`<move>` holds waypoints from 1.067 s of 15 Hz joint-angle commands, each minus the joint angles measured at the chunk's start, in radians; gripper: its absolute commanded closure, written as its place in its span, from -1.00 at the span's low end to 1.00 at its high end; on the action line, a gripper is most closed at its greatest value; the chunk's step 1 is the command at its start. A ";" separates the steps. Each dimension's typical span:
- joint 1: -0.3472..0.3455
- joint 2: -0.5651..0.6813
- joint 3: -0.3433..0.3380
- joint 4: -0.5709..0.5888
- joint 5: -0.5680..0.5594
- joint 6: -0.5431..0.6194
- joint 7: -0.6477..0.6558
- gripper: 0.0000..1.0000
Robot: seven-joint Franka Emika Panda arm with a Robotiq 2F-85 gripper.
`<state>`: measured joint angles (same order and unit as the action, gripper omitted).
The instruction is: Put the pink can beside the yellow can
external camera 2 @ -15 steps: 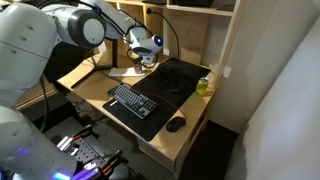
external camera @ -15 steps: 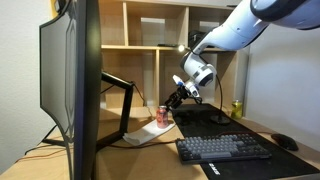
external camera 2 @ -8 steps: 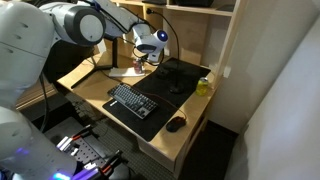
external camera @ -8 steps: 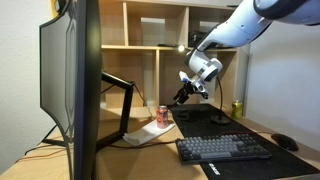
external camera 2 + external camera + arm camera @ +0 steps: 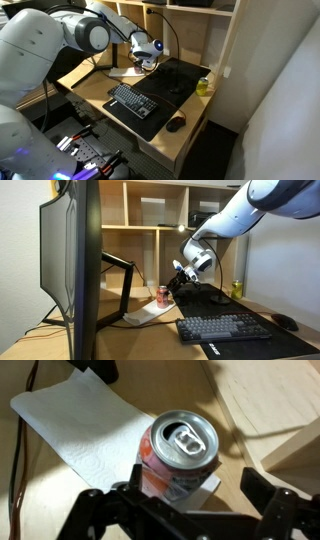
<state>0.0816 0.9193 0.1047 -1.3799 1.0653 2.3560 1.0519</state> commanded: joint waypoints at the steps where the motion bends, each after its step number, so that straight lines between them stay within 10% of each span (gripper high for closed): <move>1: -0.012 0.066 0.052 0.062 0.090 0.046 -0.098 -1.00; 14: -0.026 0.222 0.048 0.246 0.097 -0.264 -0.118 -1.00; 15: -0.027 0.237 0.046 0.268 0.096 -0.278 -0.116 -0.50; 16: -0.029 0.250 0.046 0.287 0.098 -0.287 -0.116 -0.47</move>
<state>0.0682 1.1121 0.1441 -1.1779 1.1659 2.1215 0.9475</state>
